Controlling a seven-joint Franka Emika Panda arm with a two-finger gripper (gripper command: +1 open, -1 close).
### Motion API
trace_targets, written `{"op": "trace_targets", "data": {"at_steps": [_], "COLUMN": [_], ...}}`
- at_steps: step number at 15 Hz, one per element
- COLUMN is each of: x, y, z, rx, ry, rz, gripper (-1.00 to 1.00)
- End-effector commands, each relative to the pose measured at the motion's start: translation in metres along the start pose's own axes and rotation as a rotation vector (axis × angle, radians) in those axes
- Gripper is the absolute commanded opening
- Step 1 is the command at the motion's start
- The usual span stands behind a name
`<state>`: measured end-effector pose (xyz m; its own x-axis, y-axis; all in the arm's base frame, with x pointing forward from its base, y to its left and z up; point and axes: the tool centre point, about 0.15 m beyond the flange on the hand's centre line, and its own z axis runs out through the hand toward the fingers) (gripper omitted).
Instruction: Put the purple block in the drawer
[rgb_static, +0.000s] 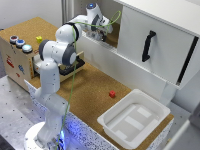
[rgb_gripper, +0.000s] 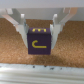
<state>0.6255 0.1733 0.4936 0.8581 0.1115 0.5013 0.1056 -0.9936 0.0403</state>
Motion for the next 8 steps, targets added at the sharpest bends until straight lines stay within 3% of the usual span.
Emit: {"op": "trace_targets", "data": {"at_steps": [1, 8], "x": [-0.093, -0.171], "y": [-0.010, -0.043], "z": [-0.064, -0.109], "rx": [0.025, 0.066], "ry": [0.161, 0.085], "rz": [0.020, -0.102], "gripper": [-1.00, -1.00]}}
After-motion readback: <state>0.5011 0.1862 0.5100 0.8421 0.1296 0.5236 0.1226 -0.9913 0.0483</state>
